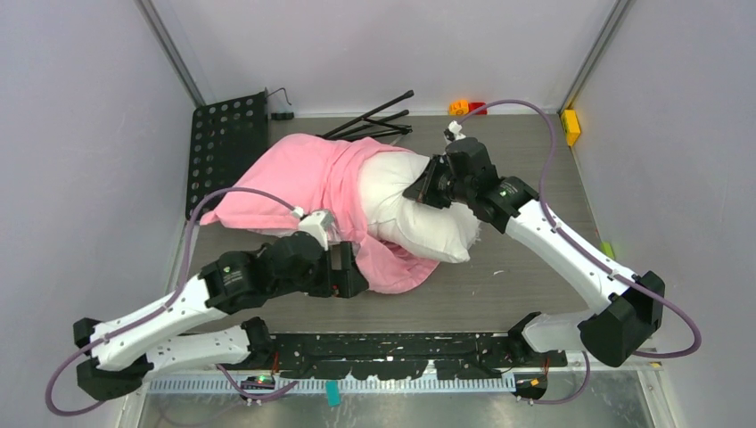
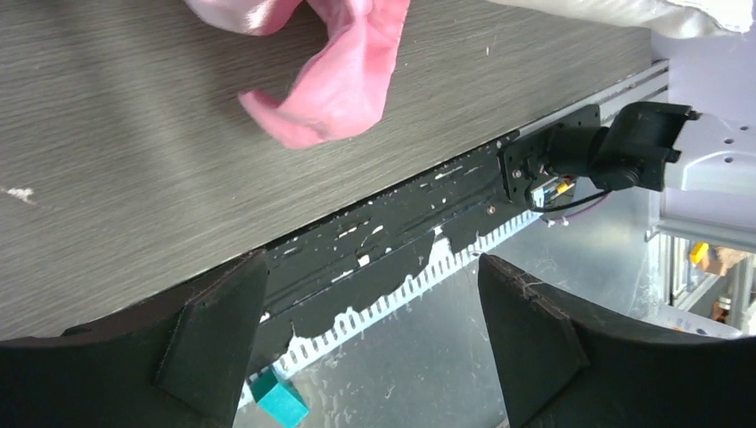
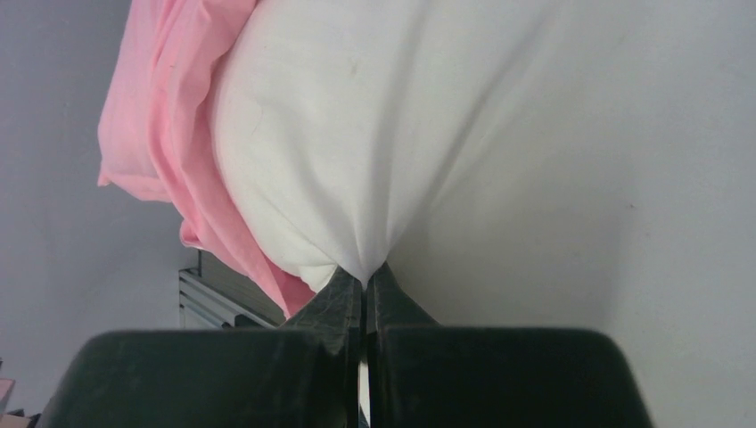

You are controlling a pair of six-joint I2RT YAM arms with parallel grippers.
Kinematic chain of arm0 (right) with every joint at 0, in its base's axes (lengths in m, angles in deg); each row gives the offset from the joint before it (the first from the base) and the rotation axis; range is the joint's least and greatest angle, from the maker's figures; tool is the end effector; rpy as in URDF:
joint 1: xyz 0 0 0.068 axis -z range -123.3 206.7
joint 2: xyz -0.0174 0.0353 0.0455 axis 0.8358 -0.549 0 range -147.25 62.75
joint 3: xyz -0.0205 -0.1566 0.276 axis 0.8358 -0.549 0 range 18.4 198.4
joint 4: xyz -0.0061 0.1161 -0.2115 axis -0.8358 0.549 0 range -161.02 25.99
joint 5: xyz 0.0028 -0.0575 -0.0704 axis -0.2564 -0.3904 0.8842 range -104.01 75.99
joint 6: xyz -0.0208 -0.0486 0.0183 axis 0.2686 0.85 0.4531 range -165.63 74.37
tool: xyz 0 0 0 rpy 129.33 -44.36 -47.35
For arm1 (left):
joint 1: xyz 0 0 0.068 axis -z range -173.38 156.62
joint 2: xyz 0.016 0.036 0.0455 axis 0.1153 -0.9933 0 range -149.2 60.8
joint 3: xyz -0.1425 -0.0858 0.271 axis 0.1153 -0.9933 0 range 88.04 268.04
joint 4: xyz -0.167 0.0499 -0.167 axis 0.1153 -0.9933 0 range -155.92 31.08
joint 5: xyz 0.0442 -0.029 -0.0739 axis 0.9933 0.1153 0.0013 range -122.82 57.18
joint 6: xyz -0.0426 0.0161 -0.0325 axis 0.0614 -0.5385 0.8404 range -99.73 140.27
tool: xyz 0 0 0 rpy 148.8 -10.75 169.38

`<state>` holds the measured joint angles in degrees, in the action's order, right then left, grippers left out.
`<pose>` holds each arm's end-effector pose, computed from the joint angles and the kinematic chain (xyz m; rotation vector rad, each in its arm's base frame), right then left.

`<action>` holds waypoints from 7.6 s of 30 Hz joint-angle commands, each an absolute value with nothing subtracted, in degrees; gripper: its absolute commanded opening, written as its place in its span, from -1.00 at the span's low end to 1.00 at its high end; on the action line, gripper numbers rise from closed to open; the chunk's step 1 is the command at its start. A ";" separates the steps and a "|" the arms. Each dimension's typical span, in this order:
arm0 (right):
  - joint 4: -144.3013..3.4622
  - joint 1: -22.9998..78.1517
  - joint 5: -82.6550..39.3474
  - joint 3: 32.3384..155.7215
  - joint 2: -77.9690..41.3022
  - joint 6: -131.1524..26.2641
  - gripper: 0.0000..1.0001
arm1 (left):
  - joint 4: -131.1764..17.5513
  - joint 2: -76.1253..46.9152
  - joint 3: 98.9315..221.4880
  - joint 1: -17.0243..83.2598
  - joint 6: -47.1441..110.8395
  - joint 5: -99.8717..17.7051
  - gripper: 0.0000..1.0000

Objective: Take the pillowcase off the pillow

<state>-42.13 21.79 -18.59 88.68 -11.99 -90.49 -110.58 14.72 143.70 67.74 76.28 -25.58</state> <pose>0.2111 0.1512 0.3937 0.1493 2.2833 0.8611 0.0518 -0.0837 0.3583 0.0407 2.4703 -0.8547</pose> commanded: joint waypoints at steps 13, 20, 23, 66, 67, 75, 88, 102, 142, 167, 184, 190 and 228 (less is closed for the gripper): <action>-49.06 22.95 -22.19 89.25 -9.58 -90.78 -0.99 | -96.04 -0.68 144.15 72.00 68.43 3.13 0.79; -44.49 24.72 -20.79 90.68 -7.53 -86.02 -0.99 | -88.27 -0.21 141.33 68.05 60.93 0.51 -0.63; -42.73 25.74 -20.66 91.17 -6.47 -83.83 -0.99 | -95.72 -0.34 144.94 67.32 57.74 7.09 -1.00; -27.73 38.78 -21.77 99.20 2.05 -68.05 0.74 | -93.10 -19.89 161.33 37.39 39.98 -19.50 -1.00; -27.57 38.68 -21.85 99.51 2.57 -67.71 0.74 | -92.81 -20.19 161.00 37.38 39.91 -19.93 -1.00; -27.81 37.31 -29.11 97.94 6.11 -67.88 0.77 | -91.71 -20.80 159.50 37.34 40.39 -20.36 -1.00; -37.78 35.62 -18.64 75.87 -1.47 -73.93 0.79 | -95.10 -16.82 161.31 37.35 40.49 -20.97 -1.00; -41.70 34.92 -20.53 74.82 -4.31 -74.28 0.64 | -106.39 -3.56 168.89 44.20 53.15 -29.31 0.44; -35.64 35.81 7.09 75.45 9.81 -76.92 -1.00 | -80.57 5.10 131.09 35.94 66.38 -0.77 -1.00; -28.53 37.40 -7.59 99.45 -8.17 -73.27 0.72 | -72.49 0.64 137.23 16.68 64.49 -60.45 -1.00; -22.46 -1.33 9.49 95.27 -12.96 -67.48 0.78 | -77.07 -1.68 137.56 16.75 60.24 -54.86 -1.00; -23.61 -3.85 12.90 88.18 -19.32 -68.53 0.78 | -78.90 -0.02 137.70 16.73 59.15 -50.24 -1.00; -42.16 11.09 8.16 71.93 -5.58 -74.91 -1.00 | -99.96 -17.40 165.93 76.69 67.66 11.46 0.99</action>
